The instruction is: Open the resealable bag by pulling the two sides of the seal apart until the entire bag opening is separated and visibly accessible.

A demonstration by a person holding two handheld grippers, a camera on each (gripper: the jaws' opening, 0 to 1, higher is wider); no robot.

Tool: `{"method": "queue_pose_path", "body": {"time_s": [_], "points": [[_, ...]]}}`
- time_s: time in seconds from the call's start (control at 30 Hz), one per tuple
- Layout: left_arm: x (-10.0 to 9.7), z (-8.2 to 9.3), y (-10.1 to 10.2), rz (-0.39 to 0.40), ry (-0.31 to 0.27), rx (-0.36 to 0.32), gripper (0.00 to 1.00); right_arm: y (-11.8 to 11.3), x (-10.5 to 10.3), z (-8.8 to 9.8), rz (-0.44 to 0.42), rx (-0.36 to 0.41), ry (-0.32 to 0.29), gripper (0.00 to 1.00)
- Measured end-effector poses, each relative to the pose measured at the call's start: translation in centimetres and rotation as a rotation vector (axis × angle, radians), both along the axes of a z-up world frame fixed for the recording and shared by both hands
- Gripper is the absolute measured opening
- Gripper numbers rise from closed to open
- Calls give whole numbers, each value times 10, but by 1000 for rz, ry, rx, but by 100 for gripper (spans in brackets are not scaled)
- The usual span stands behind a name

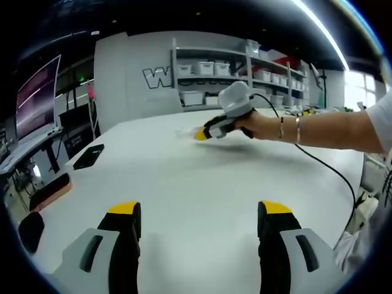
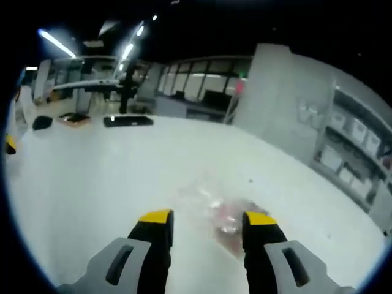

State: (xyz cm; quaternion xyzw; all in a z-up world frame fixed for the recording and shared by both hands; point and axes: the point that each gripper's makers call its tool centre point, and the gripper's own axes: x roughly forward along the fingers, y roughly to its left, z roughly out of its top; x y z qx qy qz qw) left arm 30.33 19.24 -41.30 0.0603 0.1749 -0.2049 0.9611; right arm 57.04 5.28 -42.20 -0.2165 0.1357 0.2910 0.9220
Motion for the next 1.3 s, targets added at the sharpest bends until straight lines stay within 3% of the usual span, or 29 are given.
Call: {"method": "queue_pose_path", "body": {"time_s": [0.7, 1.03, 1.3], "points": [[3, -3, 6, 11, 5, -20, 77, 16, 6, -10, 28, -63, -34, 42], [3, -6, 8, 15, 10, -23, 77, 23, 15, -8, 54, -154, -123, 41], [3, -7, 9, 17, 10, -27, 77, 26, 20, -8, 51, -148, -123, 39]]}}
